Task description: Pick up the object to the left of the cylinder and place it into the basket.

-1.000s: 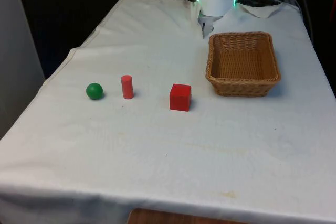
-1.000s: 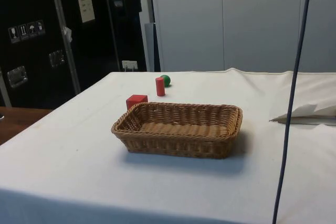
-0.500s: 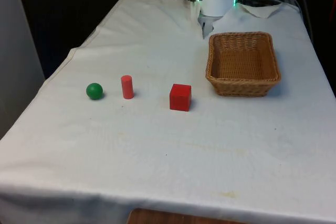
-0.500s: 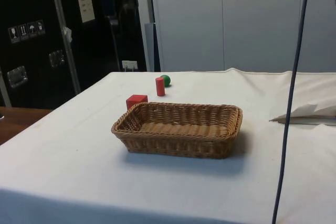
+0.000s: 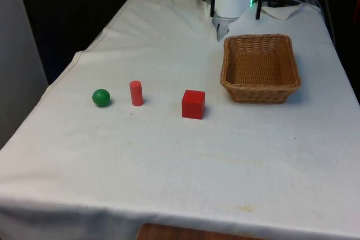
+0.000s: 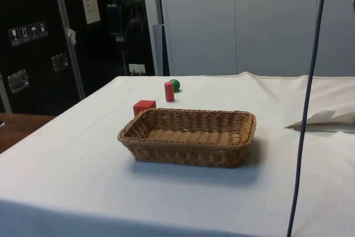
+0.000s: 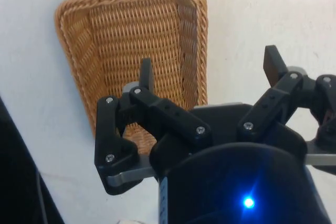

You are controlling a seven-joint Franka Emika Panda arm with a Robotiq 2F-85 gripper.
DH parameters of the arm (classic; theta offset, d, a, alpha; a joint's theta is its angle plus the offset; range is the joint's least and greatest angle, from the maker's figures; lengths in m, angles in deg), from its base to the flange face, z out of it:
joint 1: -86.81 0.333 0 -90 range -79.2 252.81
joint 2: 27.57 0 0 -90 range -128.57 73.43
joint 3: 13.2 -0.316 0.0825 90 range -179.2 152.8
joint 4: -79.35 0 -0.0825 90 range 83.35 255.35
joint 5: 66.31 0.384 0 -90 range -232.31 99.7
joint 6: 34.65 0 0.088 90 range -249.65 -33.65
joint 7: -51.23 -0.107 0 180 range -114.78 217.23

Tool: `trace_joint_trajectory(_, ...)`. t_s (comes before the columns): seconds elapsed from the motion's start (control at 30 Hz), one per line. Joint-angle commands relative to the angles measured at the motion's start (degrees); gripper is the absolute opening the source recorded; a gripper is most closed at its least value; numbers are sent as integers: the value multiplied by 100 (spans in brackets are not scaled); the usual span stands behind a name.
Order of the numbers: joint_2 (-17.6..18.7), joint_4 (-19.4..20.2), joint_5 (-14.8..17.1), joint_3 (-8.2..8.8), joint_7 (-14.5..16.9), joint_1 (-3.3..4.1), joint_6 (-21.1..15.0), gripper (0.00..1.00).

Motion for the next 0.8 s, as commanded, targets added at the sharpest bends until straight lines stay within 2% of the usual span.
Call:
trace_joint_trajectory(0.0,17,23,0,0,0,0,-63,100)
trace_joint_trajectory(0.03,40,69,-6,0,-17,6,-206,100)
trace_joint_trajectory(0.27,183,252,46,-11,34,-34,-613,100)
trace_joint_trajectory(0.3,178,241,0,0,11,-29,-556,100)
trace_joint_trajectory(0.53,401,395,109,-23,103,-109,-1031,100)
trace_joint_trajectory(0.57,384,372,29,0,40,-74,-940,100)
trace_joint_trajectory(0.6,430,407,120,-29,126,-126,-1083,100)
trace_joint_trajectory(0.77,630,430,264,0,298,-223,-1329,100)
